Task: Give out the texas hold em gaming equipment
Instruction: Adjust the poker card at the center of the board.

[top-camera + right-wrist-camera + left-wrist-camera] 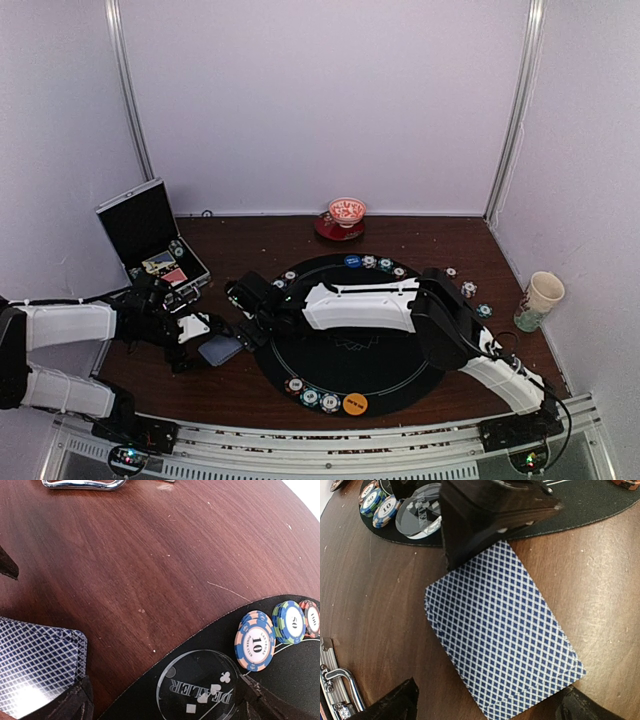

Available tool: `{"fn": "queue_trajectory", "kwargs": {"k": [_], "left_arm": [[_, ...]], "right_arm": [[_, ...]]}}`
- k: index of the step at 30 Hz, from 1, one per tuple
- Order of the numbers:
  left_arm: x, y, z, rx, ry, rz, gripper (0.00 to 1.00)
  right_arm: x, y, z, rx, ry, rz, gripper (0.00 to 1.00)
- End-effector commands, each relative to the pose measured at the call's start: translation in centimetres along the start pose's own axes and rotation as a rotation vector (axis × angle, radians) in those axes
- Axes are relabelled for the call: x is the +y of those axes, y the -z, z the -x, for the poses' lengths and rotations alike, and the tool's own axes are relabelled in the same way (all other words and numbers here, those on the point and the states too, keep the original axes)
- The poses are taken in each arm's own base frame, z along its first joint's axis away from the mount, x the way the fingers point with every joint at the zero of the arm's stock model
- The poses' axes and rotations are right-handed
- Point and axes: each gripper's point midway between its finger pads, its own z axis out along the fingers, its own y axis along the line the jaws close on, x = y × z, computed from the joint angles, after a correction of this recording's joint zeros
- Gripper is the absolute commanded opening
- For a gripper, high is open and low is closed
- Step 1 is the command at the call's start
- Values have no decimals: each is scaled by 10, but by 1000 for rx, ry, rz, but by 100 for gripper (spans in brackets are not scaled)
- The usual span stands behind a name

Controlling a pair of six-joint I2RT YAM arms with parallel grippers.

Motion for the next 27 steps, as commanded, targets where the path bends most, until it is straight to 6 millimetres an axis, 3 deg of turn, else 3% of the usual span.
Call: {"fn": "queue_trajectory", "kwargs": {"k": [1, 22, 27], "left_arm": [[8, 0, 6, -9, -6, 23, 98], [17, -7, 1, 31, -2, 69, 98], [18, -6, -4, 52, -11, 90, 98]], "right_arm": [[0, 9, 14, -28, -14, 20, 100], [4, 12, 16, -34, -22, 41, 100], [-3, 14, 15, -32, -24, 10, 100]]}}
